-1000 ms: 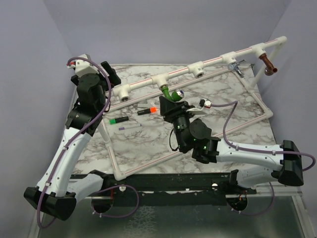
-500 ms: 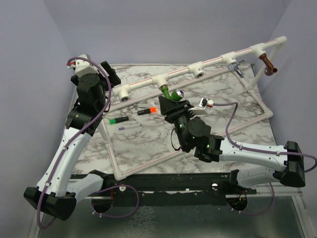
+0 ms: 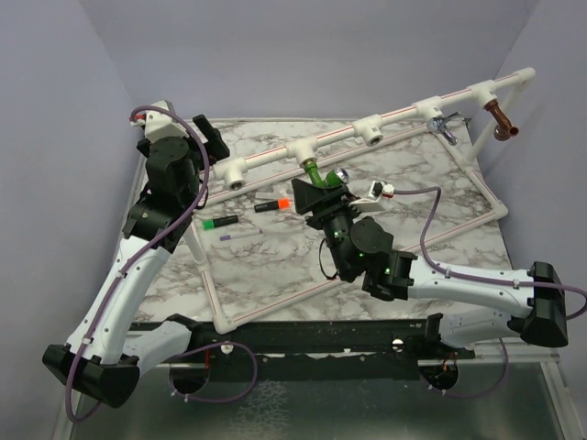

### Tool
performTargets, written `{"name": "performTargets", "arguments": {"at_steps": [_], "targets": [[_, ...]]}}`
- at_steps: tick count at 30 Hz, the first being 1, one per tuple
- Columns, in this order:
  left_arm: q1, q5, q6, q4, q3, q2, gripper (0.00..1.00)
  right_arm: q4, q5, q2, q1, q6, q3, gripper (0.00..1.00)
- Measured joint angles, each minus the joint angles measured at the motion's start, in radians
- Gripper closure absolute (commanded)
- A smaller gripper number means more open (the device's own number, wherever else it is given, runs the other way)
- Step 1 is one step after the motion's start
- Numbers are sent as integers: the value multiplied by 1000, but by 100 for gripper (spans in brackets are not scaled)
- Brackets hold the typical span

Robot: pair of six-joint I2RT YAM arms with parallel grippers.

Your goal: Install the water faucets

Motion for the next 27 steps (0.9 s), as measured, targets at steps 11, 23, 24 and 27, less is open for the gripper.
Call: {"name": "performTargets", "arguments": {"at_steps": [11, 23, 24, 27], "targets": [[-8, 6, -1, 1, 1, 3, 1, 19, -23, -16, -2, -76, -23, 32], [-8, 7, -1, -2, 6, 8, 1, 23, -23, -81, -2, -130, -68, 32], [-8, 7, -1, -3, 6, 8, 1, 23, -23, -85, -2, -134, -69, 32], [-8, 8, -1, -3, 7, 9, 1, 25, -24, -93, -2, -153, -70, 33]]}}
